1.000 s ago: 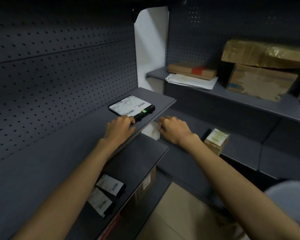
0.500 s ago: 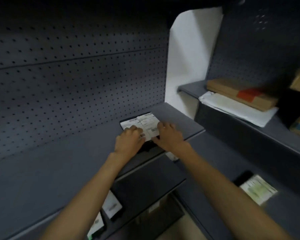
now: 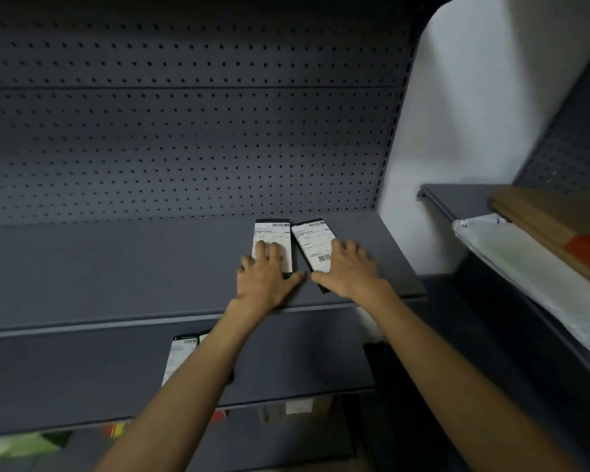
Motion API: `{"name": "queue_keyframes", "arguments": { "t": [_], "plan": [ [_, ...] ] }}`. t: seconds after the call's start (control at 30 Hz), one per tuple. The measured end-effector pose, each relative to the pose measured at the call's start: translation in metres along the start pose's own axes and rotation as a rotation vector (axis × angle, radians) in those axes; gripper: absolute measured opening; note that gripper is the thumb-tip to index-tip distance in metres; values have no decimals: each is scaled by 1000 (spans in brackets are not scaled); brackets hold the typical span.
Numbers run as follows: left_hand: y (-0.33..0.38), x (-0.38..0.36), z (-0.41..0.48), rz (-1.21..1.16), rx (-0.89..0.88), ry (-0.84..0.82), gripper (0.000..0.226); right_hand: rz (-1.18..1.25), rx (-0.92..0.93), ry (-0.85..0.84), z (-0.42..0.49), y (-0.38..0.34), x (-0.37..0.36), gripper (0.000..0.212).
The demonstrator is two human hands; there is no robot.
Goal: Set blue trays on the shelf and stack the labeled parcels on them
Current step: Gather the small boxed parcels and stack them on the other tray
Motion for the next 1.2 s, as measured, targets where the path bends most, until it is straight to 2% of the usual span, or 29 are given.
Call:
{"name": "queue_keyframes", "arguments": {
  "t": [0.27, 0.47, 0.8, 1.0, 1.2],
  "plan": [
    [-18, 13, -12, -144, 79, 149, 65, 48, 74, 49, 3, -7, 0, 76],
    [-75, 49, -28, -215, 200, 309, 61, 129, 211, 121, 14, -69, 9, 73],
    [-245, 105, -122, -249, 505, 595, 72, 301, 591, 93, -13, -262, -26, 74],
    [-366, 143, -193, -177, 684, 737, 80, 319, 810, 32, -50, -406, -57, 72],
    [-507, 189, -263, -91, 797, 821, 82, 350, 950, 7, -96, -566, -95, 70]
  ]
}}
Point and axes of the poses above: each hand's wrist, its own z-axis towards the middle knuckle, its own x-axis out of the back of the hand, y = z × x, the point moved 6 cm from there along z, towards the middle knuckle, and after that the axes turned 2 degrees about x, right-handed, at the moved point
